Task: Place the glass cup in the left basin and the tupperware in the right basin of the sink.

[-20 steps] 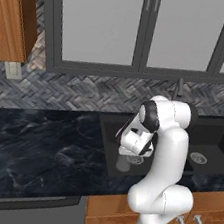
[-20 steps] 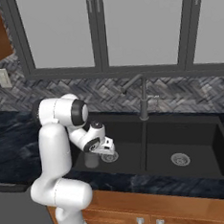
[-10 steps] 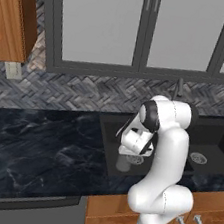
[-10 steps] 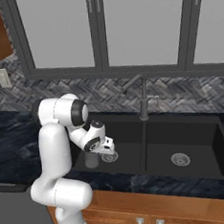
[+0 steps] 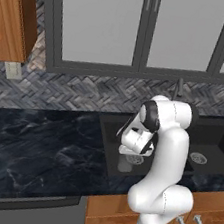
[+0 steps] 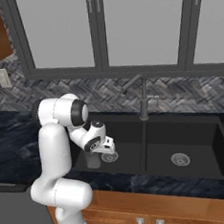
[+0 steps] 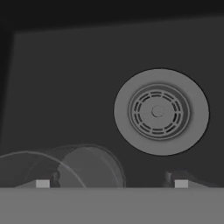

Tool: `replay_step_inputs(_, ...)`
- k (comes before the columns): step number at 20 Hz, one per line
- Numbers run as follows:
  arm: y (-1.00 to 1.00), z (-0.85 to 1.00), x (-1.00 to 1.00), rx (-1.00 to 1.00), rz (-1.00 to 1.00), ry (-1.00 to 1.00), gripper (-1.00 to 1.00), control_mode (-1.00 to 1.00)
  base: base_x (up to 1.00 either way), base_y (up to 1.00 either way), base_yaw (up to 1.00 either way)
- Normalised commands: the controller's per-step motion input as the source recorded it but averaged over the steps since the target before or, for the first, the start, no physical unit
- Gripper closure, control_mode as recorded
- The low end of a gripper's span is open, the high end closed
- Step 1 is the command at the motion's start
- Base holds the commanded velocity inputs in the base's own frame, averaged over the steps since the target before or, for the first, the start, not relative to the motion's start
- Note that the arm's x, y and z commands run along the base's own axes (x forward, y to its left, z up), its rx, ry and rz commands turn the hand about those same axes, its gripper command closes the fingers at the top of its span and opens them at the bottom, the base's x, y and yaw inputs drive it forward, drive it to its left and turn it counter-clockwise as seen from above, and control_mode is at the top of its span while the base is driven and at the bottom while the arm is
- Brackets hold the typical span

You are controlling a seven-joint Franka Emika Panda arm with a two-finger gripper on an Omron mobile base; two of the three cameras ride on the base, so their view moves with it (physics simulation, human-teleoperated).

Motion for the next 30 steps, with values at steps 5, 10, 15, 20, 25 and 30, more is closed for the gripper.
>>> replay_step_inputs(5, 0.0, 0.21, 0.0, 0.0, 0.0, -0.01, -1.0, -1.0, 0.0, 0.0, 0.0)
replay_step_inputs(10, 0.0, 0.44, -0.05, 0.0, 0.0, -0.02, -1.0, -1.0, 0.0, 0.0, 0.0)
replay_step_inputs(15, 0.0, 0.45, -0.08, 0.0, 0.0, 0.0, -1.0, -1.0, 0.0, 0.0, 0.0)
replay_step_inputs(20, 0.0, 0.39, -0.42, 0.0, 0.0, 0.0, -1.0, -1.0, 0.0, 0.0, 0.0)
replay_step_inputs(25, 0.0, 0.35, -0.54, 0.0, 0.0, -0.05, -1.0, -1.0, 0.0, 0.0, 0.0)
replay_step_inputs(30, 0.0, 0.47, -0.25, 0.0, 0.0, -0.03, -1.0, -1.0, 0.0, 0.0, 0.0)
